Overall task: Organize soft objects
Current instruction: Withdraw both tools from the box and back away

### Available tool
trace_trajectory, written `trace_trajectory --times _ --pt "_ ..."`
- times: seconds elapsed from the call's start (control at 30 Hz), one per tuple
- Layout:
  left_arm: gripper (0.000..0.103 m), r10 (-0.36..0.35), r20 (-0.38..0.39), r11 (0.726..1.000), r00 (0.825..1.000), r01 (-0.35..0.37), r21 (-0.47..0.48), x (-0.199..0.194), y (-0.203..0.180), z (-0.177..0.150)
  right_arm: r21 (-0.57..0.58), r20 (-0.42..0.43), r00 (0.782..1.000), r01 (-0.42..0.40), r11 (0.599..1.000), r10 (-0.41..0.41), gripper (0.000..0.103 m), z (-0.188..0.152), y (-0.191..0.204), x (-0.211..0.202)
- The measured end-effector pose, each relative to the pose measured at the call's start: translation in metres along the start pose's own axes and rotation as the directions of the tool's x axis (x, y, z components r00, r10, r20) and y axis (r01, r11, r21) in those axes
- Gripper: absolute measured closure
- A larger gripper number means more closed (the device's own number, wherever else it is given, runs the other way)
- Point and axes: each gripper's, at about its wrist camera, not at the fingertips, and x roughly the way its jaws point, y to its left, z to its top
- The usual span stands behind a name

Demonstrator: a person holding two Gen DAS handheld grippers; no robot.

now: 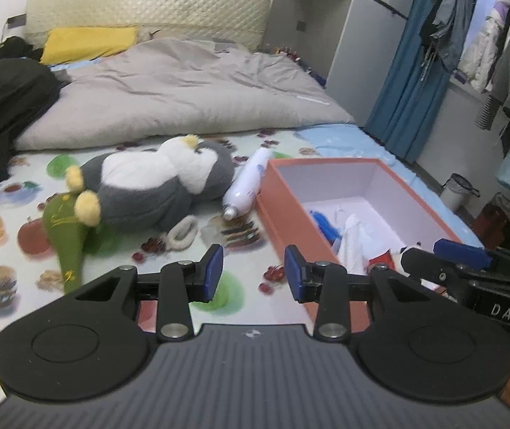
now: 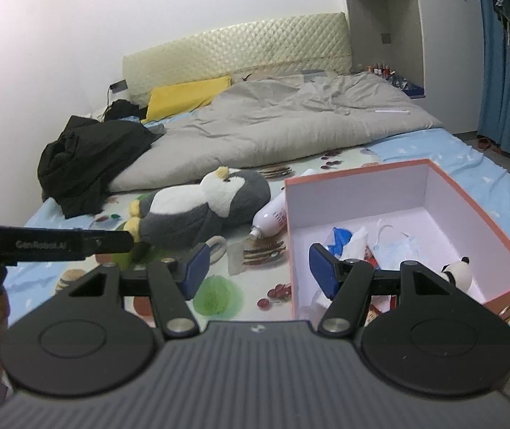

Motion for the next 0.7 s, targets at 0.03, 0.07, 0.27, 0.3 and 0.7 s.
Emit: trace_trajectory --times 0.03,0.07,0.27,0.3,0.7 --pt "0.060 0.004 -0.002 1.000 1.000 -0.004 -0.003 -0.002 0.001 -0.003 -0.004 -0.004 1.000 -0.009 1.000 0.009 0.039 -0.002 0.002 0.000" --pt "0.060 0.011 -0.005 1.000 1.000 -0.011 -0.009 -0.003 0.002 -0.006 -0.010 -0.007 1.000 -0.014 1.000 0.014 0.039 -0.004 0.003 0.000" --pt "0.060 0.031 -0.021 0.998 0.999 -0.032 -0.048 -0.013 0.010 -0.030 -0.017 -0.036 0.999 -0.035 0.999 0.035 0.039 -0.019 0.012 -0.001" --pt "0.060 0.039 -0.027 0.998 0.999 -0.040 -0.051 -0.013 0.011 -0.035 -0.020 -0.041 0.998 -0.037 0.999 0.036 0.039 -0.022 0.014 -0.002" --pt "0.060 0.077 -0.093 0.987 0.993 -0.089 -0.137 -0.011 0.042 -0.071 -0.035 -0.116 0.990 -0.078 0.996 0.074 0.039 -0.051 0.036 0.013"
